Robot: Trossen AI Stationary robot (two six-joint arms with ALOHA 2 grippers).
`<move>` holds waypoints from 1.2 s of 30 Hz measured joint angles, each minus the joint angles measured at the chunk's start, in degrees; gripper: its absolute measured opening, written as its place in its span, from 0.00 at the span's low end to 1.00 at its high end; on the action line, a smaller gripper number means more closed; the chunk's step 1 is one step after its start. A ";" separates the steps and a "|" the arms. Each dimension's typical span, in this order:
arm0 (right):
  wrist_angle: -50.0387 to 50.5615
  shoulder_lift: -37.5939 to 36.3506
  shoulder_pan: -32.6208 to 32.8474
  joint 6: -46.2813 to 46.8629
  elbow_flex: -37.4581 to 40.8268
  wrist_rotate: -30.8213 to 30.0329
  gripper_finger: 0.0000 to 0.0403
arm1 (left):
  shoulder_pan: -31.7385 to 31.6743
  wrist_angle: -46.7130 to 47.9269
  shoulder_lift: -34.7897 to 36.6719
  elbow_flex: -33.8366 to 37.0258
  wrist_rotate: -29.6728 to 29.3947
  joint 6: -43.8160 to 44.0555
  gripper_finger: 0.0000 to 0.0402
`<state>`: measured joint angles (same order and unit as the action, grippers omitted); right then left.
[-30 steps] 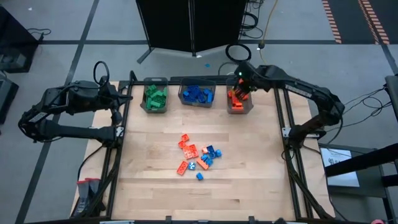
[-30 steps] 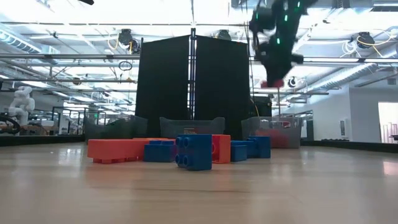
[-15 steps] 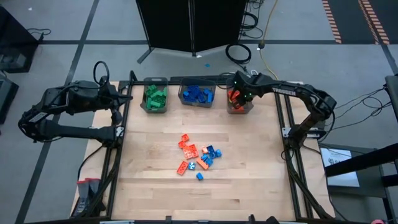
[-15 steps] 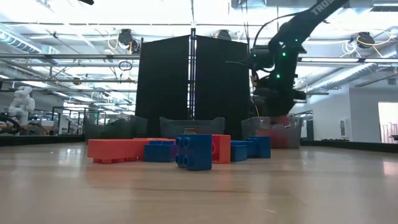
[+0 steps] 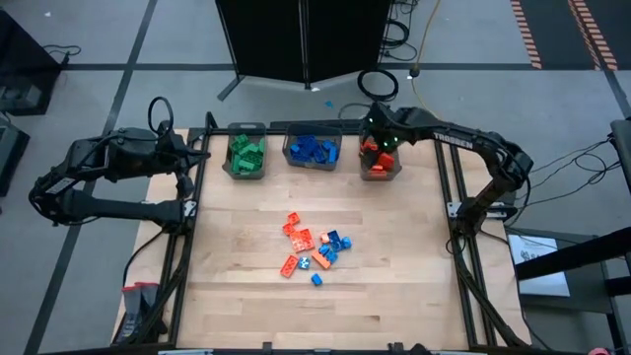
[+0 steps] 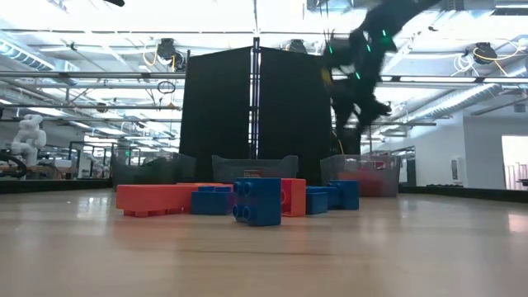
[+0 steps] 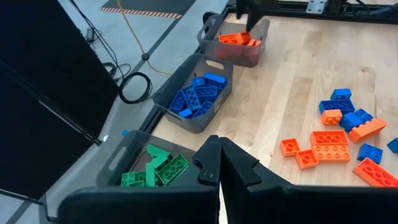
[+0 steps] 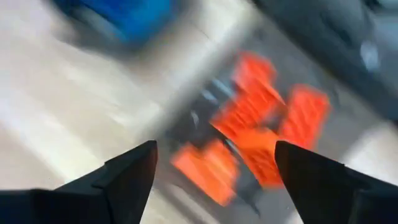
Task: Sort blocks
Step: Put the orange game piece into the right black bin
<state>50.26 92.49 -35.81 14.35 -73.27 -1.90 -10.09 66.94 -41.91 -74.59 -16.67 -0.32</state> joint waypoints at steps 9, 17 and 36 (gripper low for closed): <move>-15.46 -0.01 15.72 -6.02 -12.73 1.99 0.74 | -0.02 0.00 0.00 0.00 -0.02 -0.04 0.00; -30.84 10.11 25.21 -19.23 -12.67 0.53 0.74 | 0.00 0.02 0.00 0.00 -0.07 -0.09 0.00; -16.25 33.98 29.02 -40.60 -31.64 7.96 0.74 | -0.02 3.05 -0.02 0.00 -0.11 1.53 0.00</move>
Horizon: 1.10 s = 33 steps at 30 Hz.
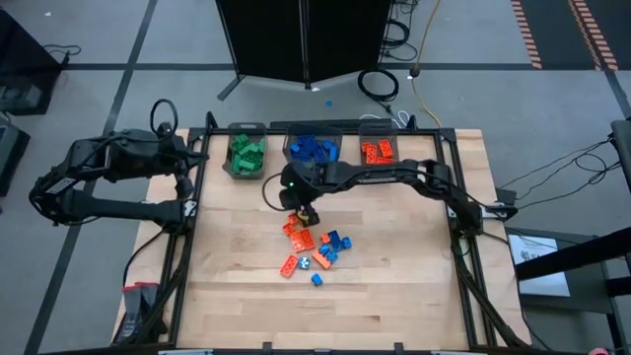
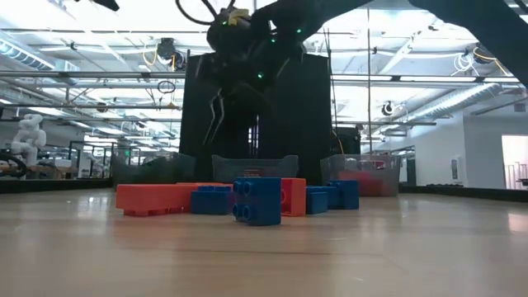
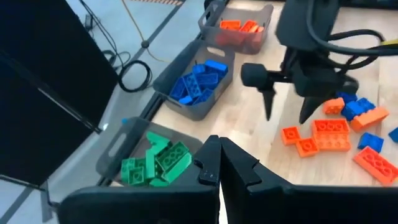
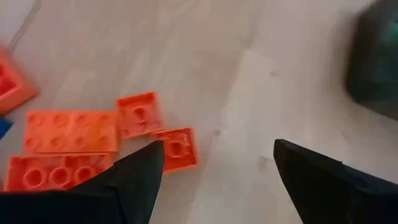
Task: Sort blocks
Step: Put the orange game piece into the right black bin
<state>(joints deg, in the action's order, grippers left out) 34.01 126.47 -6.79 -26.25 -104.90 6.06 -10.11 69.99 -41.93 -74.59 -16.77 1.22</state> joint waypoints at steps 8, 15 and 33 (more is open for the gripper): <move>-0.83 1.97 1.12 -1.78 -0.04 0.35 0.74 | 0.02 0.64 0.00 0.00 0.02 -0.02 0.00; -1.70 5.55 1.38 -1.84 0.04 0.49 0.74 | 0.02 0.87 0.02 0.00 0.00 -0.06 0.00; 2.18 8.68 1.18 1.72 -2.19 0.09 0.28 | 0.00 1.02 0.02 0.00 0.00 -0.09 0.00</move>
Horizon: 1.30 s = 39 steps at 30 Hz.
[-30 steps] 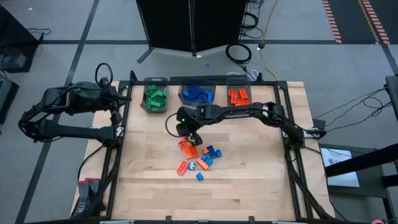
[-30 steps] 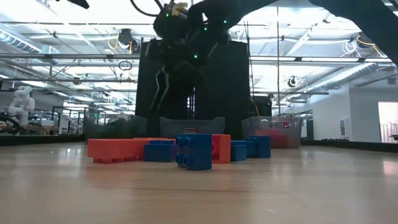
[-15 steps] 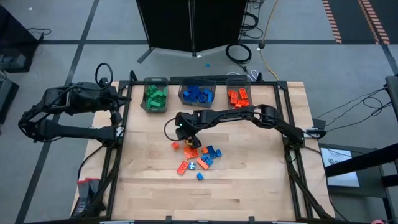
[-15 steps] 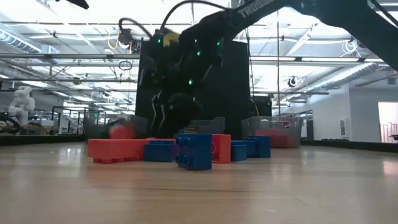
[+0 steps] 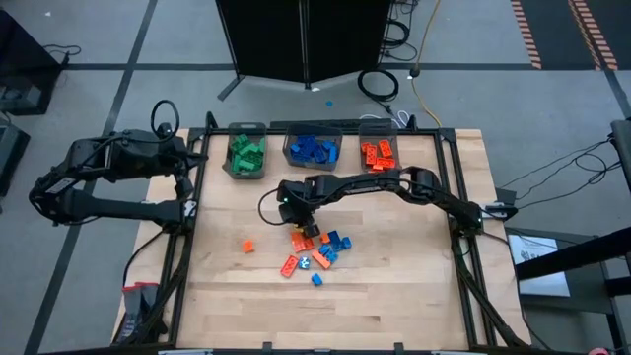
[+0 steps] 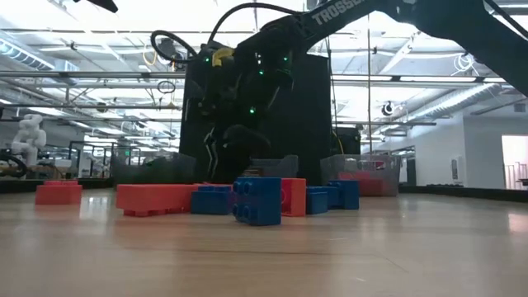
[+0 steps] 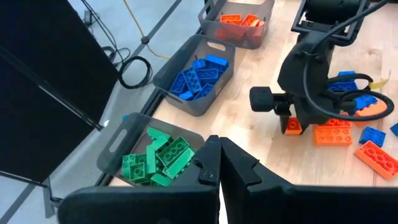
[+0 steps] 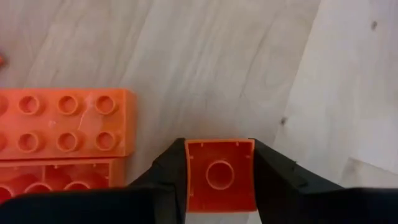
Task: Sort blocks
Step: Put the orange game piece into the right black bin
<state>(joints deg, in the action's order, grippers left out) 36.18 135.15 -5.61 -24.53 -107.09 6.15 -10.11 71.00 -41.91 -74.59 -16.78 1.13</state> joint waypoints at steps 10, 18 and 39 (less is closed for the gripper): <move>15.29 -7.18 -4.29 4.89 -11.63 -5.25 0.28 | 0.00 0.02 0.00 0.00 0.00 -0.09 0.00; 26.89 -21.46 -16.12 5.63 -5.94 -13.21 0.28 | 0.00 0.24 0.09 0.00 0.02 0.02 0.00; 9.61 -33.09 -29.64 20.13 36.19 -14.84 0.28 | 0.00 0.24 0.09 0.00 0.02 0.51 0.00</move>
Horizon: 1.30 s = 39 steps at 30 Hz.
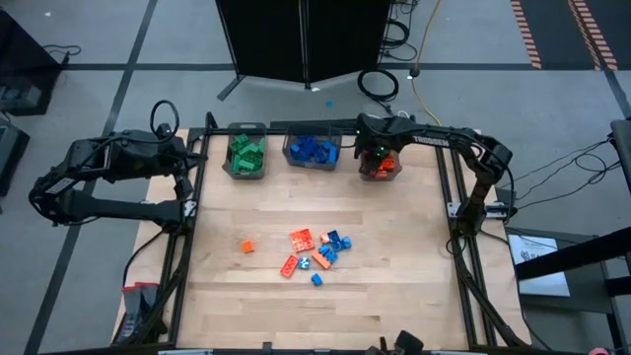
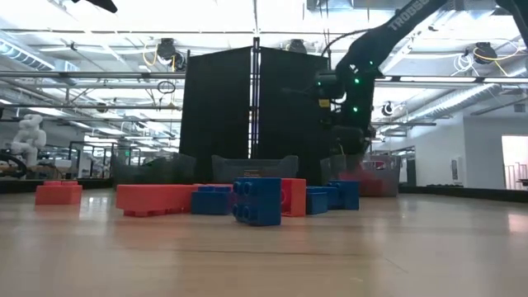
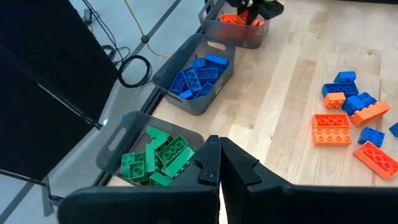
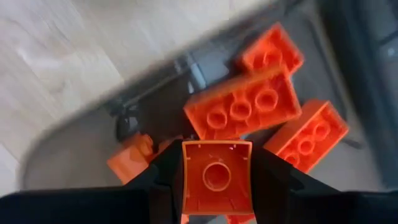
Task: Sort blocks
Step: Put the orange game piece into the right black bin
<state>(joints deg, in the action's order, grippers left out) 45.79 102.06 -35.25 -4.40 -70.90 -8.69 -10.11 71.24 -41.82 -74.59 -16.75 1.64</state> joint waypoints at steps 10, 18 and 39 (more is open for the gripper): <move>9.43 -0.04 0.38 -0.52 -7.76 4.14 0.66 | 0.00 0.00 0.00 0.00 0.00 0.37 0.00; 13.09 -0.09 4.64 -1.14 -26.74 4.12 0.79 | 0.00 0.00 0.02 0.00 0.00 -0.45 0.00; -46.44 20.22 33.78 -11.56 -32.79 12.37 0.74 | 0.00 0.03 0.02 0.00 -0.26 -0.52 0.00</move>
<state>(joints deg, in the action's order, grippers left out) -0.65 122.28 -1.48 -15.96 -103.69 3.68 -10.11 71.27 -41.80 -74.59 -17.02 1.12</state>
